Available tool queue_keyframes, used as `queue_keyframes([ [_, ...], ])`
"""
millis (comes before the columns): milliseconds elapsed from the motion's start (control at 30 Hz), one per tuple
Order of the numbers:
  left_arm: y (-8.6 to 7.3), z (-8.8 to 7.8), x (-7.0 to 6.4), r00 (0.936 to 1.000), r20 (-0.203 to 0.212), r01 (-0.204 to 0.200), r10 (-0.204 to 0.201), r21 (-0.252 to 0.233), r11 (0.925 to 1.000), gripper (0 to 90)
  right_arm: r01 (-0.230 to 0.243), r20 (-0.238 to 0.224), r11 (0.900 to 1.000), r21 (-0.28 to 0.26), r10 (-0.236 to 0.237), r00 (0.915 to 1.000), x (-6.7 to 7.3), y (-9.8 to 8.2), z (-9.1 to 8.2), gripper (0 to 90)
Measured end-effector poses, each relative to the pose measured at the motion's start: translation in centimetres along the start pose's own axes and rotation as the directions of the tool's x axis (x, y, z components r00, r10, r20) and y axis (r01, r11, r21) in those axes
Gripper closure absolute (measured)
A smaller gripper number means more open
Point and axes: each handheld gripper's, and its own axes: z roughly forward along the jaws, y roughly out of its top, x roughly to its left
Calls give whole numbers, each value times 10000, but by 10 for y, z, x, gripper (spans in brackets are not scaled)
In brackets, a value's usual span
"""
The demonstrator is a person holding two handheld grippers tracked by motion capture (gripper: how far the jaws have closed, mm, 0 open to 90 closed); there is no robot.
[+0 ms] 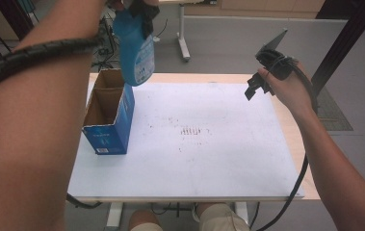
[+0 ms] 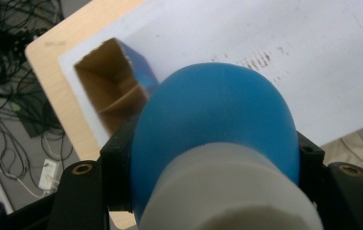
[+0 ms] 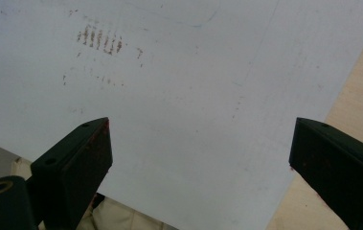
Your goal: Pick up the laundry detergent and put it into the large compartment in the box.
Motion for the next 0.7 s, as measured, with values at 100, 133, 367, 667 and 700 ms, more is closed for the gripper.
queue_keyframes([
  [100, -1, -7, 10, 9982, -104, 588, -588, -42, 9983, 377, 79, 30, 10000, -27, -78, 10000, 2, -1, -2, 76],
  [133, -2, -9, 16, 9962, -120, 866, -867, -26, 9962, 377, 72, 27, 10000, -55, -72, 10000, 3, -2, -2, 76],
  [367, -10, -13, 42, 9690, -341, 2448, -2447, -26, 9696, 376, 185, 51, 9997, -167, -184, 9998, 8, -6, -6, 77],
  [667, -26, -14, 73, 9195, -700, 3873, -3868, -74, 9219, 376, 198, 67, 9997, -108, -197, 9998, 8, -6, -2, 76],
  [700, -27, -14, 77, 9141, -733, 3996, -3989, -48, 9167, 377, 207, 77, 9997, -106, -206, 9998, 7, -6, -2, 77],
])
